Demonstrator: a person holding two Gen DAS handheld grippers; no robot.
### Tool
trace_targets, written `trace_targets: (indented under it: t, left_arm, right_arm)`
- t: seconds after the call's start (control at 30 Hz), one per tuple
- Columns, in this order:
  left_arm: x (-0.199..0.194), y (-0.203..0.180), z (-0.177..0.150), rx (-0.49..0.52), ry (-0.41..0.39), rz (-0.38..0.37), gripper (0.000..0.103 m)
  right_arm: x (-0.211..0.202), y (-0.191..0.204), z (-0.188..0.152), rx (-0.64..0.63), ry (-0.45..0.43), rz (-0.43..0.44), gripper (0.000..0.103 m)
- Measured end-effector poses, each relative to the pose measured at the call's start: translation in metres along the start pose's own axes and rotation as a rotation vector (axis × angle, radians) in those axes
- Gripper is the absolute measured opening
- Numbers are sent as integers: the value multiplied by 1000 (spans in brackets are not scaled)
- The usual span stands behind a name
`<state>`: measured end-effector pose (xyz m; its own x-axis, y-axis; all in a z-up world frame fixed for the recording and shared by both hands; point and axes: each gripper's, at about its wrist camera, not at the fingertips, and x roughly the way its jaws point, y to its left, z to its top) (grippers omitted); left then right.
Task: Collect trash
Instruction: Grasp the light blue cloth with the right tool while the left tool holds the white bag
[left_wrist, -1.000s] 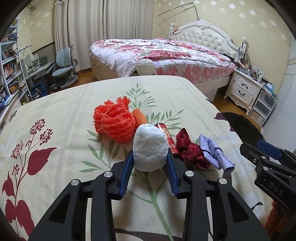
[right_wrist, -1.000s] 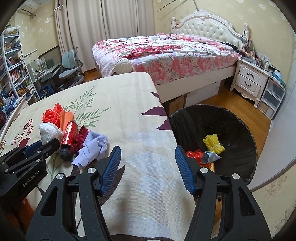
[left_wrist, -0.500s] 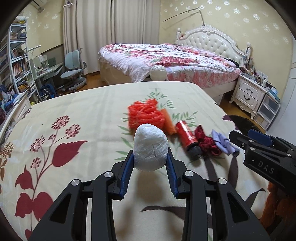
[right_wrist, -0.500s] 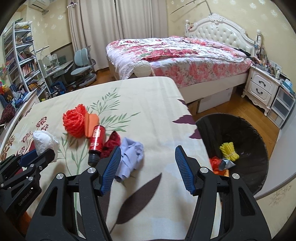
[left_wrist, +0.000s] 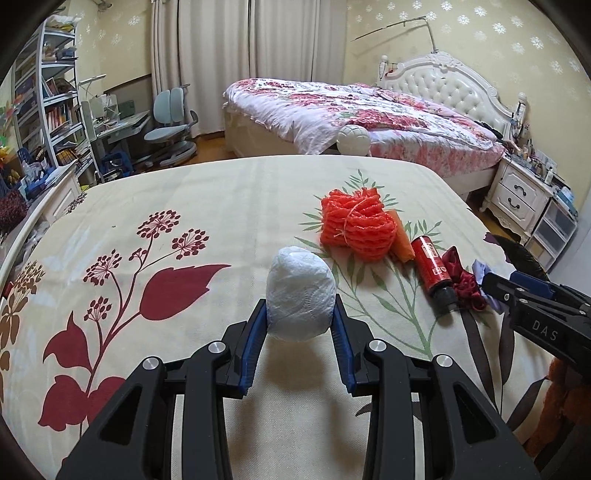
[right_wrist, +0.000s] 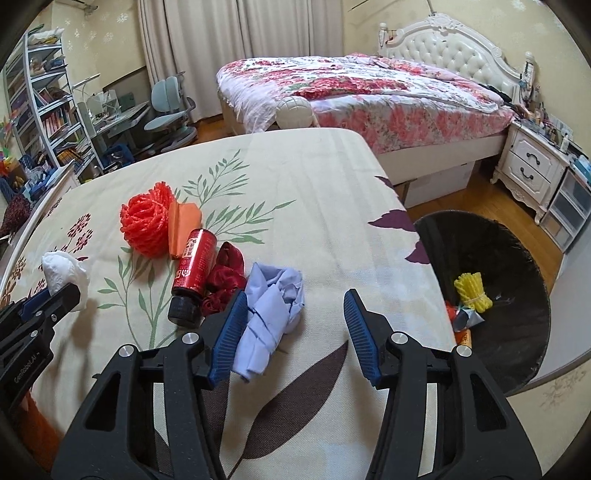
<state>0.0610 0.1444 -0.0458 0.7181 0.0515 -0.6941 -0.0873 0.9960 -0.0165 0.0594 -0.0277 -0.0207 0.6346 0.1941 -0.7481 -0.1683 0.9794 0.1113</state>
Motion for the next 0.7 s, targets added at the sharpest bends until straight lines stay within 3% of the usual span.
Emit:
trace_targets:
  t: [0.03, 0.1, 0.13, 0.47, 0.7]
  left_arm:
    - [0, 0, 0, -1, 0, -1, 36]
    - [1, 0, 0, -4, 1, -2, 36]
    - [1, 0, 0, -5, 2, -3, 36]
    - [-1, 2, -2, -16, -1, -5, 36]
    - [-1, 1, -4, -18, 3, -4, 36]
  right_arm:
    - [1, 1, 0, -3, 4, 3, 51]
    - [4, 4, 0, -7, 15, 15, 35]
    - [4, 4, 0, -7, 19, 25, 32]
    - [-5, 1, 0, -5, 1, 10, 28]
    - [0, -4, -5, 8, 26, 4, 32]
